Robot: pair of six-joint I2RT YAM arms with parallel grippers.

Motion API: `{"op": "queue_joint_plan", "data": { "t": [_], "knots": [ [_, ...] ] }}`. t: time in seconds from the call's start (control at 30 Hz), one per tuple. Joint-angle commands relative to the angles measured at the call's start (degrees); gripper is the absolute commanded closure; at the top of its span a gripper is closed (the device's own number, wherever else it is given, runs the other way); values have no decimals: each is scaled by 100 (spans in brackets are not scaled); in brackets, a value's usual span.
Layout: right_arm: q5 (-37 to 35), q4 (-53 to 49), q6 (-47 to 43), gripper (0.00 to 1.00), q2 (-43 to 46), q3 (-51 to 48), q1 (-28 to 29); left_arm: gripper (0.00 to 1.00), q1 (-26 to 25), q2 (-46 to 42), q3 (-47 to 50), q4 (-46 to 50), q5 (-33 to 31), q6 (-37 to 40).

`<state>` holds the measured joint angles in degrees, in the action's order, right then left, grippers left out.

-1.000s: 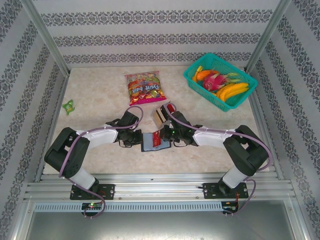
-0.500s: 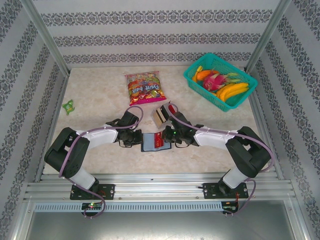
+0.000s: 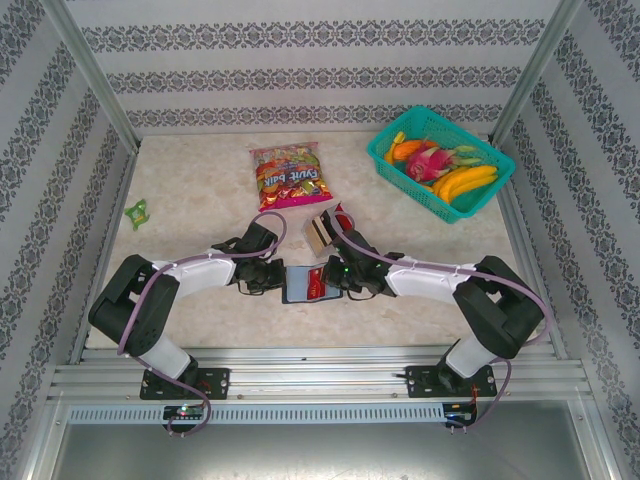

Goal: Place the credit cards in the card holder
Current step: Insert the credit card into the card slot.

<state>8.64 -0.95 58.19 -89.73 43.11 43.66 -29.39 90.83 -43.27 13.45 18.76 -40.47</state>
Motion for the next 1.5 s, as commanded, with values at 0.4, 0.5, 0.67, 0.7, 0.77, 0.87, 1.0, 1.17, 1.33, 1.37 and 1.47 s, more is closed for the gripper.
{"op": "queue_joint_plan", "data": {
  "t": [0.4, 0.5, 0.67, 0.7, 0.77, 0.87, 1.0, 1.17, 1.33, 1.37, 1.47],
  "knots": [
    [356, 476, 114, 100, -717, 192, 63, 91, -155, 126, 90, -20, -39, 59],
    [400, 448, 60, 100, -880, 409, 127, 92, -163, 137, 84, -11, -39, 65],
    [434, 481, 58, 100, -1111, 690, 240, 92, -163, 111, 125, -51, -42, 52],
    [469, 489, 69, 100, -1169, 730, 252, 92, -164, 112, 123, -52, -44, 50],
    [514, 463, 47, 98, -1247, 815, 286, 92, -164, 107, 122, -44, -56, 54],
    [438, 240, -80, 95, -1194, 864, 269, 92, -164, 90, 128, -27, -70, 65],
    [441, 177, -268, 92, -979, 727, 157, 92, -164, 90, 143, -15, -99, 75],
    [617, -85, -479, 80, -753, 648, 4, 93, -165, 115, 142, -17, -115, 86],
    [534, -496, -683, 75, -517, 702, -34, 92, -164, 104, 143, -12, -129, 78],
    [482, -580, -720, 75, -478, 713, -34, 93, -164, 95, 128, -3, -143, 89],
    [416, -719, -852, 75, -384, 763, -50, 92, -164, 20, 111, 34, -139, 88]
  ]
}}
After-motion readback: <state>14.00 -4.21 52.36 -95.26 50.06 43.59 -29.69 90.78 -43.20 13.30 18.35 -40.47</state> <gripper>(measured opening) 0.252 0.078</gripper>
